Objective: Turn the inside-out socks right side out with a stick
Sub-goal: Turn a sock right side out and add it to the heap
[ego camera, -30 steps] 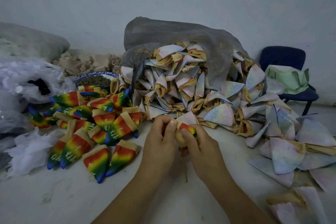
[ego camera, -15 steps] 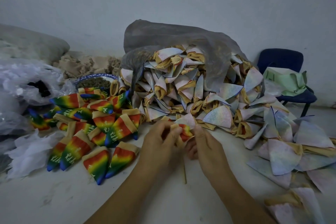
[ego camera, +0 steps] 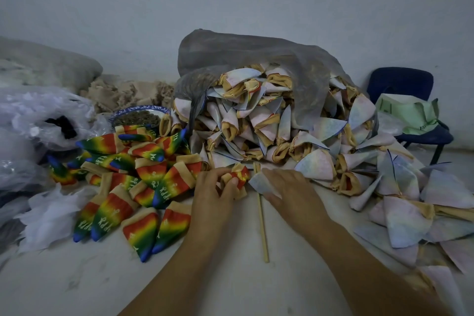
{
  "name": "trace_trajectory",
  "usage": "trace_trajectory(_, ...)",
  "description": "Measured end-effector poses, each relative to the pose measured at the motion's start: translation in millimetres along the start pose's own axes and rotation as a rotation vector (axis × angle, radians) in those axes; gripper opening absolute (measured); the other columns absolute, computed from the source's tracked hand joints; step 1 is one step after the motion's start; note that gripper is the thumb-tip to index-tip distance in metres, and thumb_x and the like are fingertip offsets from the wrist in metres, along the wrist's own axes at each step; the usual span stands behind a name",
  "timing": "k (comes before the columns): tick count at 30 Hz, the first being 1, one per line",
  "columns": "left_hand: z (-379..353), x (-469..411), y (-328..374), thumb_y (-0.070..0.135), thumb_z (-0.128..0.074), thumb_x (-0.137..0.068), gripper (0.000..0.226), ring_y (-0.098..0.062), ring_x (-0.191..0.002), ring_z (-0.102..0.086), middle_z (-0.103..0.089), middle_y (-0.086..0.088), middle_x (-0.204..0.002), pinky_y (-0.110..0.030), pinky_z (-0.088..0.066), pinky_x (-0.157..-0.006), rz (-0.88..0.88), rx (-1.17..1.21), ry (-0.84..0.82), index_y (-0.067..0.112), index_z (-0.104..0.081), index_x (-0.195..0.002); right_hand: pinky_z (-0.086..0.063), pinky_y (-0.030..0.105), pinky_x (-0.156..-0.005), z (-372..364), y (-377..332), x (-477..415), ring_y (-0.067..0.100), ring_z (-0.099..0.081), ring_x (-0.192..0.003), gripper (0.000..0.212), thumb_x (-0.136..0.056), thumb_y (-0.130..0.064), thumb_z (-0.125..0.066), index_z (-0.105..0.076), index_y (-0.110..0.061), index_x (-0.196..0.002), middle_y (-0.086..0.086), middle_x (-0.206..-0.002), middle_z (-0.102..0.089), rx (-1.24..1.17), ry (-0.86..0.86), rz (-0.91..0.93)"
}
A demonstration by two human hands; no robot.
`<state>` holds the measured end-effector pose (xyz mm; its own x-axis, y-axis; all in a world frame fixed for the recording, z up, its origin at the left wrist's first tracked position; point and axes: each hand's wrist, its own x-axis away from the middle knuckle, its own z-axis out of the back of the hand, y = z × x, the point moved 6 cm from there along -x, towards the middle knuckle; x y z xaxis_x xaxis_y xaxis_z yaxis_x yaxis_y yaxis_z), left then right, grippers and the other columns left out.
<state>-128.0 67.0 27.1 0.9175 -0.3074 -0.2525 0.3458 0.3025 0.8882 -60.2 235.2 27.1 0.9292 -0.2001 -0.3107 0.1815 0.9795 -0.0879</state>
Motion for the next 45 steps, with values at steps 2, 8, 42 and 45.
trace_trajectory(2,-1,0,1,0.029,-0.058,-0.097,0.019,-0.012,-0.115,-0.044,-0.044,0.010,-0.118,-0.030,-0.040,-0.096,-0.014,-0.049,-0.007,0.030,-0.060,-0.116,-0.036,0.032,-0.093,4,7,2,0.020,-0.043,-0.118,0.044,-0.097,-0.029,-0.043,-0.042,-0.027,-0.141,-0.003,-0.131,-0.052,0.033,0.082,-0.062)
trace_trajectory(8,-11,11,20,0.026,-0.061,-0.096,0.030,-0.008,-0.121,-0.028,-0.043,0.016,-0.125,-0.021,-0.021,-0.098,-0.244,-0.266,-0.066,0.032,-0.065,-0.124,-0.031,0.025,-0.071,24,14,17,0.014,-0.042,-0.090,0.011,-0.094,-0.015,-0.054,-0.063,-0.015,-0.100,-0.003,-0.094,-0.056,-0.289,0.325,-0.151)
trace_trajectory(42,-19,12,18,0.053,-0.060,-0.089,0.027,-0.018,-0.074,-0.071,-0.075,-0.003,-0.085,-0.028,-0.057,-0.063,0.180,0.548,-0.160,0.034,-0.076,-0.098,-0.033,-0.002,-0.086,62,-42,37,-0.010,-0.044,-0.100,0.028,-0.095,-0.022,-0.051,-0.067,-0.012,-0.115,-0.008,-0.108,-0.055,-0.577,0.419,0.173)
trace_trajectory(45,-17,16,29,0.076,-0.054,-0.078,0.046,-0.017,-0.078,-0.069,-0.072,-0.001,-0.097,-0.029,-0.057,-0.063,0.050,0.598,-0.130,0.047,-0.064,-0.112,-0.035,-0.001,-0.078,66,-31,39,-0.005,-0.047,-0.089,0.018,-0.093,-0.013,-0.055,-0.070,-0.010,-0.104,0.001,-0.096,-0.061,-0.535,0.505,0.061)
